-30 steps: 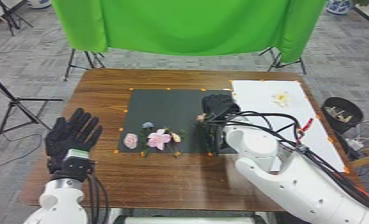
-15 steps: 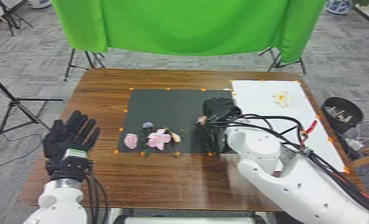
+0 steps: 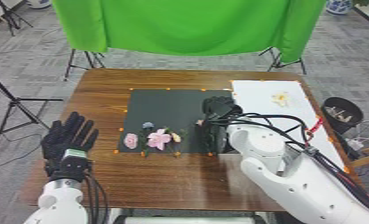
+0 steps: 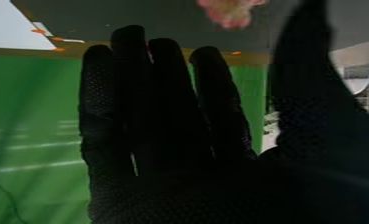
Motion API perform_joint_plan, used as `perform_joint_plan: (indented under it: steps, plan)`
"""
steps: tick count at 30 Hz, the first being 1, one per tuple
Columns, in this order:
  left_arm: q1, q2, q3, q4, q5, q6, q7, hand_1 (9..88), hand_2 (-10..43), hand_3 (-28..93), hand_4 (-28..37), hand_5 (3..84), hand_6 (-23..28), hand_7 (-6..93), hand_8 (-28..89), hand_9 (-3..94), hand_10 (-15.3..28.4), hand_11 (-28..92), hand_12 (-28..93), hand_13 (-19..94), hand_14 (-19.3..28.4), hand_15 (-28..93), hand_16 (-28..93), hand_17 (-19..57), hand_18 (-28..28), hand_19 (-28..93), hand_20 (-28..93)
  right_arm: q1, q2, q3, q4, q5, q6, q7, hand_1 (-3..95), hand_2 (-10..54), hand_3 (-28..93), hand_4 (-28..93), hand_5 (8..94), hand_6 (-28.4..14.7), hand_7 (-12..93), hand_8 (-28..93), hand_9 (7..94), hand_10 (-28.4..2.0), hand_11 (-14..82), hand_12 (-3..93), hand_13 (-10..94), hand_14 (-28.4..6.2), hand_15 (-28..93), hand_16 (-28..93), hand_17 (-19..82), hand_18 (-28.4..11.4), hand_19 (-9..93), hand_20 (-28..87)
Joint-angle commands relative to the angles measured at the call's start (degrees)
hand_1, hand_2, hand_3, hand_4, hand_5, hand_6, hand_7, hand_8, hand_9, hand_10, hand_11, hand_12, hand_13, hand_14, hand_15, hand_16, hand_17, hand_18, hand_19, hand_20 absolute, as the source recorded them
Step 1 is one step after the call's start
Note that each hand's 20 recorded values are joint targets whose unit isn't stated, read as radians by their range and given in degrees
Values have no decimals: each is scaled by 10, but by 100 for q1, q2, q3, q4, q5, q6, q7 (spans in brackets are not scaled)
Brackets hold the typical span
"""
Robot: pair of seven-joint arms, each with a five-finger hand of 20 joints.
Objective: Arrange flowers
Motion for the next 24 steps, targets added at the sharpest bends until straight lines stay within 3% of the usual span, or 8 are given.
perform_joint_plan:
  steps: [1, 5, 9, 10, 12, 16, 17, 24]
  plan:
    - [-12, -38, 42, -8, 13, -41, -3, 276, 153, 748, -283, 424, 104, 216, -106, 305, 152, 323, 110, 248, 166, 483, -95, -64, 152, 402, 89, 106, 56, 287, 65, 65, 104, 199, 324, -95, 757, -282, 577, -54, 108, -112, 615, -171, 102, 137, 571, -145, 242, 168, 223, -216, 646, 268]
    - [-170, -76, 173, 96, 112, -209, -128, 276, 153, 748, -283, 425, 103, 215, -107, 315, 152, 320, 108, 254, 167, 485, -95, -64, 152, 402, 89, 238, 288, 599, 621, -37, 862, 565, 286, -11, 775, -268, 528, -55, 110, -108, 536, -185, 84, 134, 504, -161, 236, 157, 232, -215, 646, 254]
    - [-224, -43, 206, 125, 334, -391, -240, 274, 154, 746, -283, 426, 103, 213, -106, 326, 155, 318, 110, 259, 169, 483, -94, -64, 152, 401, 89, 681, 271, 1177, 1156, 999, -178, 1245, 310, -24, 799, -271, 437, -70, 104, -102, 388, -186, 67, 118, 337, -181, 146, 132, 189, -227, 542, 181]
    - [-241, -26, 221, 133, 350, -399, -233, 274, 154, 745, -283, 427, 102, 213, -106, 328, 155, 317, 110, 259, 169, 482, -94, -64, 152, 400, 89, 725, 363, 1101, 1379, 817, 288, 1026, 318, -31, 802, -273, 426, -72, 105, -103, 372, -187, 65, 115, 311, -184, 128, 131, 178, -227, 522, 170]
    - [-209, -21, 189, 113, 339, -394, -193, 273, 155, 745, -283, 430, 102, 210, -104, 334, 155, 313, 112, 261, 168, 480, -93, -64, 152, 400, 89, 995, 384, 969, 1758, 777, 293, 1014, 339, -52, 809, -278, 410, -70, 111, -106, 346, -182, 66, 107, 278, -180, 89, 131, 166, -226, 484, 149]
    - [-188, -48, 174, 141, 383, -430, -260, 272, 156, 743, -283, 432, 102, 206, -102, 340, 156, 310, 115, 263, 168, 477, -92, -63, 152, 399, 89, 1364, 263, 1033, 2400, 1328, -535, 1107, 378, -74, 822, -281, 393, -63, 119, -111, 323, -170, 63, 97, 254, -171, 54, 133, 158, -221, 453, 133]
    - [-158, -57, 151, 177, 470, -569, -328, 272, 156, 743, -283, 433, 102, 206, -102, 341, 157, 309, 116, 263, 168, 476, -91, -63, 152, 399, 89, 1449, 232, 1021, 2590, 1455, -728, 1100, 404, -90, 828, -281, 384, -60, 119, -112, 314, -167, 63, 94, 247, -169, 45, 137, 158, -225, 443, 130]
    - [-157, -48, 160, 162, 516, -551, -304, 273, 154, 739, -283, 433, 101, 203, -99, 344, 154, 309, 121, 257, 167, 461, -87, -63, 152, 384, 85, 1549, 177, 884, 3165, 1550, -955, 1218, 506, -95, 842, -281, 337, -41, 131, -121, 261, -131, 57, 82, 215, -157, 20, 133, 170, -234, 380, 123]
